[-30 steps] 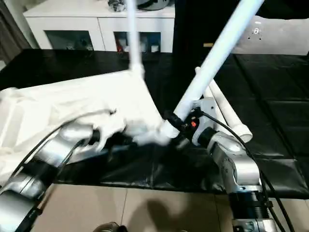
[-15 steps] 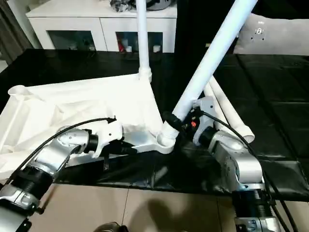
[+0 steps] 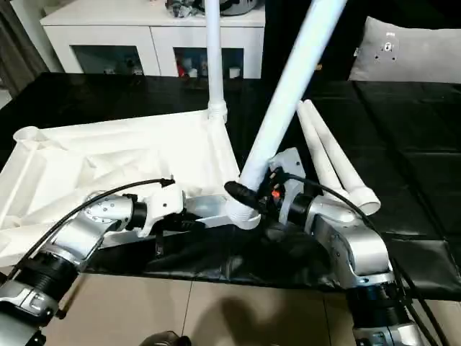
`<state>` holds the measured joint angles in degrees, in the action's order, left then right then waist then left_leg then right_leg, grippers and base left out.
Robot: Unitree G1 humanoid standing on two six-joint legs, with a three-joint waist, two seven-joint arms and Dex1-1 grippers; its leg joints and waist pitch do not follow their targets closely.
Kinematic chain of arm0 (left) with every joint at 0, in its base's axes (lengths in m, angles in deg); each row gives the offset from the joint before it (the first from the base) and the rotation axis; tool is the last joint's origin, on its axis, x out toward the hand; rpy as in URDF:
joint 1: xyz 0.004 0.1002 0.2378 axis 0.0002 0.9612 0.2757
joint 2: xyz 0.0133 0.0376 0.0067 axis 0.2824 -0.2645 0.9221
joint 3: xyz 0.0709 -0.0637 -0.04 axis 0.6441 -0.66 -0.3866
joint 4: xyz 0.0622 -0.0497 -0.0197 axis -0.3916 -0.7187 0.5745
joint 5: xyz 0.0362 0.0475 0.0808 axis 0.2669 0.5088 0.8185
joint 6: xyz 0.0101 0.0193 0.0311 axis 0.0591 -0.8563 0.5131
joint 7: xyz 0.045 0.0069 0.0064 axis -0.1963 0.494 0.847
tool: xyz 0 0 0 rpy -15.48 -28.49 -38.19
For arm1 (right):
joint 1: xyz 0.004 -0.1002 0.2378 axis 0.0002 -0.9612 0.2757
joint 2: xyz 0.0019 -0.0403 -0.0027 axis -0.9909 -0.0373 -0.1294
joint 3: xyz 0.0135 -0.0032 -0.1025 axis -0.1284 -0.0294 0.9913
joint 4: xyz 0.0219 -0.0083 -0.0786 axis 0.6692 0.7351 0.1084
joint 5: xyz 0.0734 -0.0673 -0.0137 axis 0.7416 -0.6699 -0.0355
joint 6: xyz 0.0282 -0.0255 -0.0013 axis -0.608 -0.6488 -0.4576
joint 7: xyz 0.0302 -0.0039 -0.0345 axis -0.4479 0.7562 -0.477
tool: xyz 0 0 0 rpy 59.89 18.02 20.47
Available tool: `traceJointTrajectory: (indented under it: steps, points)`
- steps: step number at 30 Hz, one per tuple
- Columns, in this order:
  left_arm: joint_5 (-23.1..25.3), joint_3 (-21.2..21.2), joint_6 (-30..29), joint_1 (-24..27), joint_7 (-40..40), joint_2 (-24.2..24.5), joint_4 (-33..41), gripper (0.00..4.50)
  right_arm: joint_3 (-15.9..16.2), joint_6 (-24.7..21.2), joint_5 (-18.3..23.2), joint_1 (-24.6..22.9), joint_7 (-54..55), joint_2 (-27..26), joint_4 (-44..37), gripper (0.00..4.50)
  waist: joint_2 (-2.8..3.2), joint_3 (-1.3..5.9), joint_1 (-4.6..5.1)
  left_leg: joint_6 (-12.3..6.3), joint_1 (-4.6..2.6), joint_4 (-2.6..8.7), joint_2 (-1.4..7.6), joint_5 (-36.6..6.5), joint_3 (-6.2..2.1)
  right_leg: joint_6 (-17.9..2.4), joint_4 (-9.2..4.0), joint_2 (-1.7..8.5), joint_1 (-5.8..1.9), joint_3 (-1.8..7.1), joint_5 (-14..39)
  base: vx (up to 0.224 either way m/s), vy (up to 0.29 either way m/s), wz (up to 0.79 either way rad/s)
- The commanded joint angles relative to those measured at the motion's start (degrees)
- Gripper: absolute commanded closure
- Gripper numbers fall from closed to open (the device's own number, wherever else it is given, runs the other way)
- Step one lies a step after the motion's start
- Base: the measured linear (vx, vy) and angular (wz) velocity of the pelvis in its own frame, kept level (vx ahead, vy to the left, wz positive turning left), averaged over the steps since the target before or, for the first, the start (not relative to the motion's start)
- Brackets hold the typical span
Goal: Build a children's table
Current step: Insert table leg to table base
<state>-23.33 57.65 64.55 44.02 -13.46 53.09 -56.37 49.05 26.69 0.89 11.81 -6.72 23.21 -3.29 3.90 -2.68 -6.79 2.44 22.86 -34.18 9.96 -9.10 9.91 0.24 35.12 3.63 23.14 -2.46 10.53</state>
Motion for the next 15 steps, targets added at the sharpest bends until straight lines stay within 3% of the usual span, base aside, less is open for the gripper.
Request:
traceJointTrajectory:
  steps: [1, 9, 15]
  points:
    - [-0.5, 1.3, 3.3, 0.7, -0.8, -0.3, 0.3, 4.5, 1.9, -0.8, -3.2, 0.9, 0.3, 1.5, 2.0, 2.61, -1.52, 3.61, -0.01, -0.78, -1.42, 4.27, 2.93, -14.7, -1.05, -8.6, -4.89, 4.75, -1.85, 2.34, 20.3, 0.0, 0.0, 0.0]
    - [-0.3, 2.2, 4.2, 0.6, -4.1, 0.8, 0.8, 4.5, 4.7, -3.7, -4.3, 3.9, -2.1, 3.3, 5.0, 2.61, -1.48, 3.78, 0.13, -1.3, -1.34, 4.06, 2.91, -13.4, -0.97, -9.7, -4.55, 4.68, -2.06, 2.27, 16.8, 0.0, 0.0, 0.0]
    - [0.8, 2.6, 5.8, -1.1, -3.6, 0.6, -1.6, 4.5, 7.4, -5.1, -5.2, 6.1, -5.8, 4.4, 7.7, 2.61, -1.94, 3.76, 0.16, -1.11, -1.51, 4.06, 2.96, -14.3, -0.93, -9.8, -4.6, 4.66, -1.99, 2.25, 17.7, 0.0, 0.0, 0.0]
